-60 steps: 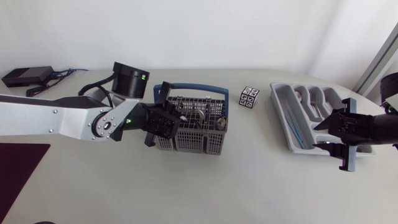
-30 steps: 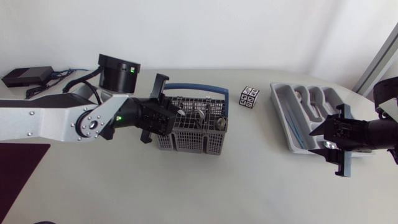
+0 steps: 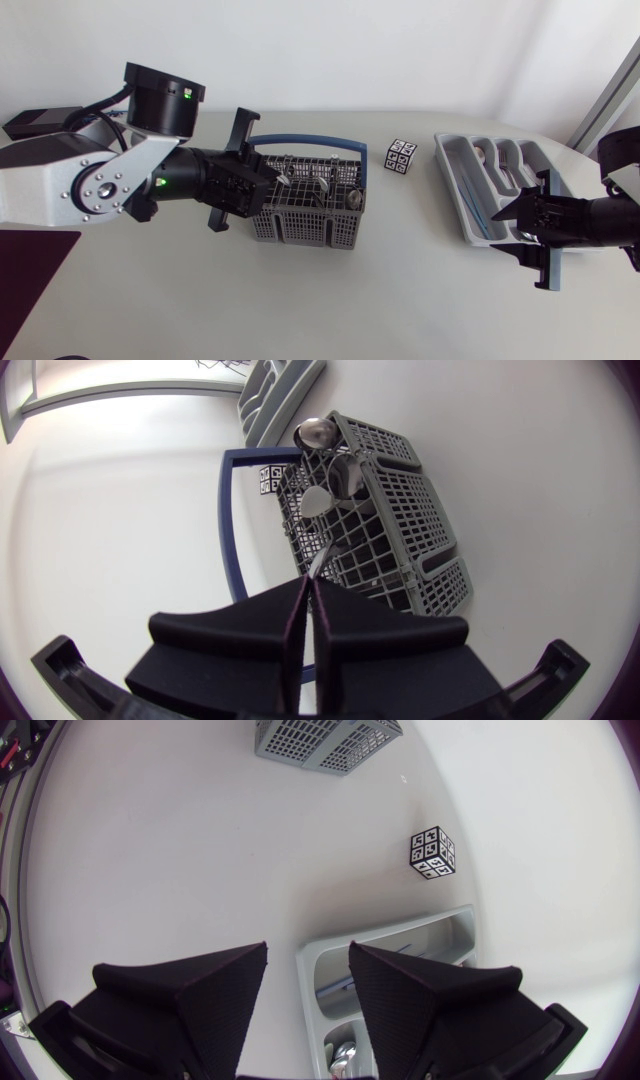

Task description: Transfer all utensils from the basket to the drawer tray.

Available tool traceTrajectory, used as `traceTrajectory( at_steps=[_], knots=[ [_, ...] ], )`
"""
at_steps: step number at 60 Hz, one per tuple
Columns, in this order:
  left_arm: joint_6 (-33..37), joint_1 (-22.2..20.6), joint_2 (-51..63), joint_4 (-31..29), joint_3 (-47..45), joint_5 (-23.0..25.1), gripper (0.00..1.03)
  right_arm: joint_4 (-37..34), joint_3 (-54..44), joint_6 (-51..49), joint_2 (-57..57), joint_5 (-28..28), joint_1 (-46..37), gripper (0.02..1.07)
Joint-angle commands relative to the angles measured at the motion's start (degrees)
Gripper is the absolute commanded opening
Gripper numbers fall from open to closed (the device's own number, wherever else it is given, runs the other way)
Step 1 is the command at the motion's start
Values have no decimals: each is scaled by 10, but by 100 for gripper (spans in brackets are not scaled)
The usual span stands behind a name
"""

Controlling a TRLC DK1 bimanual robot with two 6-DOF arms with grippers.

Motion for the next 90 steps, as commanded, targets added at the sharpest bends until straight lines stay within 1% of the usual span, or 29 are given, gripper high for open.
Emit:
traceTrajectory(
  at_steps=[1,13,24,35,50,54,58,61,63,64,68,69,72,76,77,78,80,82,85,90],
  knots=[
    [24,1,-6,-19,24,4,3,-1,-20,6,-9,-3,6,63],
    [26,-3,-2,-28,55,2,3,-7,-27,6,-28,-5,7,63],
    [14,-5,-11,-30,71,2,3,-13,-28,6,-37,-6,12,63],
    [10,-5,-40,-53,80,2,3,-21,-28,15,-51,-6,22,63],
    [-15,-13,-88,-78,87,2,3,-28,-35,29,-75,-6,42,63],
    [-37,-15,-101,-92,91,2,3,-28,-33,42,-85,-6,48,63],
    [-77,-22,-112,-105,98,-9,3,-32,-29,65,-97,-9,58,63],
    [-110,-36,-121,-117,96,-22,3,-32,-26,100,-109,-13,70,64],
    [-145,-49,-127,-121,91,-33,4,-35,-19,136,-117,-14,82,67],
    [-172,-54,-128,-121,91,-41,4,-37,-16,149,-121,-17,87,67],
    [-238,-74,-127,-127,93,-56,3,-37,-10,194,-136,-21,103,66],
    [-273,-87,-126,-127,93,-69,3,-35,-7,217,-145,-22,112,66],
    [-334,-102,-115,-130,105,-87,3,-32,-5,253,-155,-21,125,67],
    [-414,-117,-96,-146,125,-98,3,-30,0,298,-173,-21,148,66],
    [-424,-120,-92,-150,127,-99,3,-29,2,307,-176,-21,154,66],
    [-491,-130,-75,-164,145,-106,3,-27,5,343,-190,-14,176,66],
    [-544,-134,-61,-175,160,-114,3,-24,8,373,-201,-11,192,66],
    [-573,-138,-50,-191,174,-114,3,-21,10,398,-209,-6,209,66],
    [-640,-154,-25,-222,202,-115,3,-10,12,436,-223,15,240,66],
    [-699,-167,1,-239,225,-116,3,12,12,493,-236,51,296,66]
  ],
)
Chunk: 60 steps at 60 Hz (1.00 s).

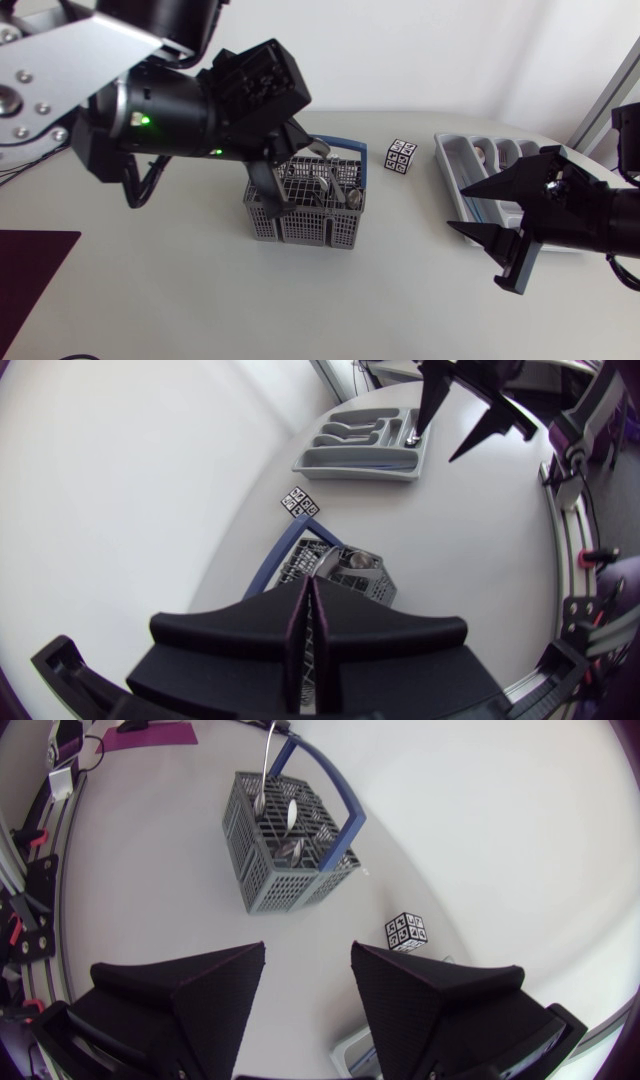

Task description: Transfer all utensils from the basket to the drawer tray.

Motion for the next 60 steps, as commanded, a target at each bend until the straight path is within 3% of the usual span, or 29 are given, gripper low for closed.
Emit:
traceTrajectory(
  at_steps=[1,14,28,35,41,50,60],
  knots=[
    [-109,-20,32,-14,34,-3,3,21,12,94,-13,27,57,66],
    [-234,-40,90,-23,78,0,3,102,12,197,14,114,174,65],
    [-328,-30,124,-33,119,36,3,179,19,241,78,133,205,55],
    [-347,-26,136,-33,134,53,4,218,20,242,108,161,215,47],
    [-353,-26,144,-34,143,56,4,240,21,248,123,175,216,46],
    [-357,-22,153,-35,148,61,4,268,24,248,139,187,216,26],
    [-362,-15,155,-34,151,74,4,271,30,246,160,186,218,14]
  ],
)
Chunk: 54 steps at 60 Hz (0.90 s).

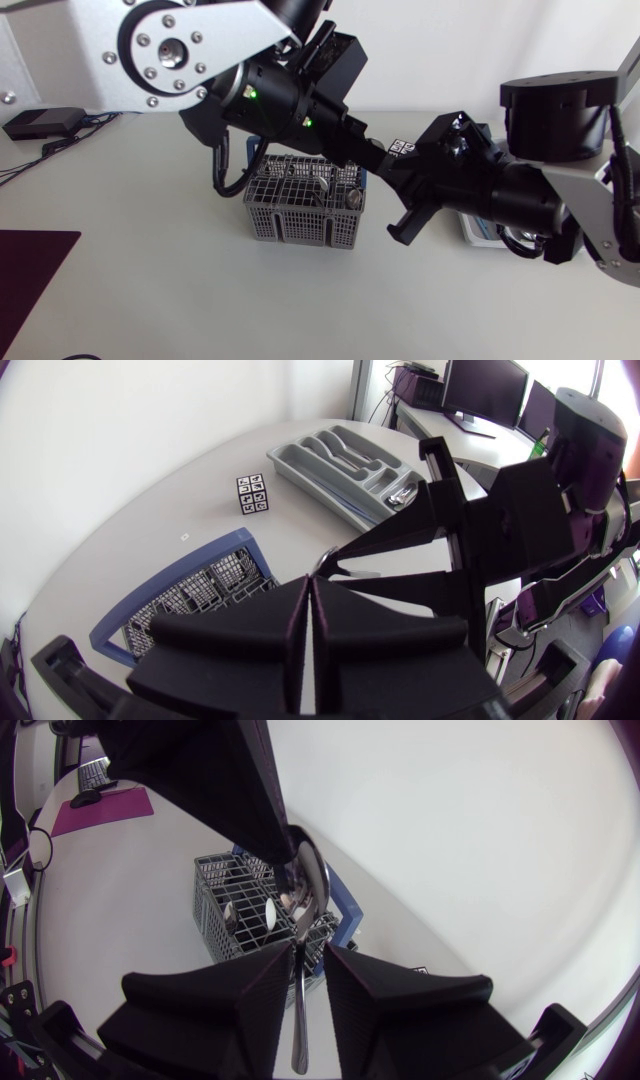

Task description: Transfer all utensils from the basket to the drawer tray.

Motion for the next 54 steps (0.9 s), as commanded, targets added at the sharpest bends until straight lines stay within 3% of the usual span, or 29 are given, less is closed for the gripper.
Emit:
traceTrajectory(
  at_steps=[1,10,25,31,34,39,54],
  knots=[
    [-19,6,13,-2,21,8,4,9,19,13,17,3,5,12],
    [-19,6,14,-2,21,8,4,8,23,12,22,2,4,7],
    [-22,6,13,-2,25,13,19,-2,16,11,24,-8,8,7],
    [-26,11,9,-2,30,19,40,-10,12,10,25,-18,10,7],
    [-26,17,8,-2,34,19,68,-20,11,9,25,-29,9,7],
    [-21,26,4,3,37,19,97,-38,7,1,23,-53,0,7],
    [52,77,-10,50,33,17,99,-102,-18,-74,-5,-172,-115,7]
  ],
)
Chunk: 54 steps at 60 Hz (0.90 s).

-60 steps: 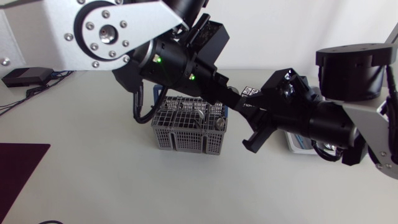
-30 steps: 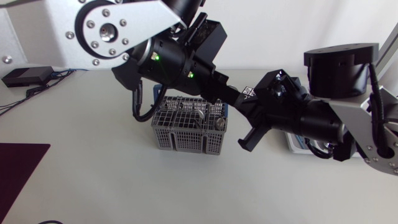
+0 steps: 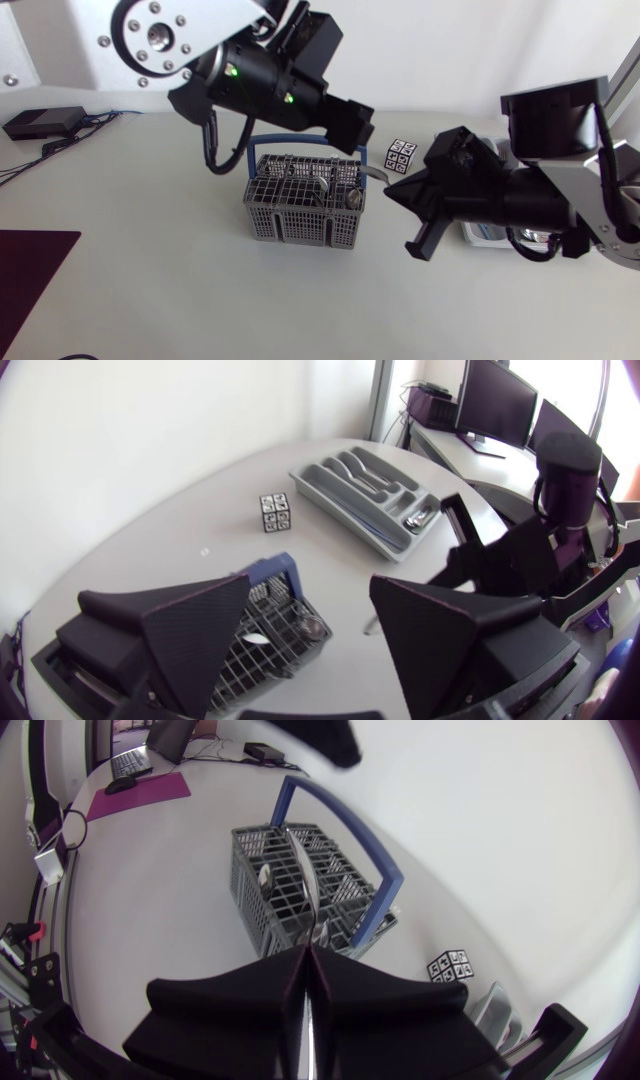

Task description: Transfer all utensils from the basket to the drawer tray.

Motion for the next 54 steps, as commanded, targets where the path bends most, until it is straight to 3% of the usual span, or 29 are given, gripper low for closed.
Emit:
traceTrajectory(
  at_steps=[1,5,11,27,40,54],
  knots=[
    [35,25,-12,19,20,-3,99,-25,-20,-43,-14,-38,-50,7],
    [47,48,-14,31,19,-2,99,-59,-21,-82,-15,-91,-110,7],
    [80,69,-22,70,7,4,99,-83,-30,-147,-13,-125,-180,7],
    [282,72,-38,108,-23,17,99,-182,26,-409,117,-230,-434,7],
    [450,65,-53,105,-96,29,99,-228,106,-605,257,-215,-560,8],
    [583,38,-57,78,-173,29,98,-291,230,-739,392,-158,-618,8]
  ],
)
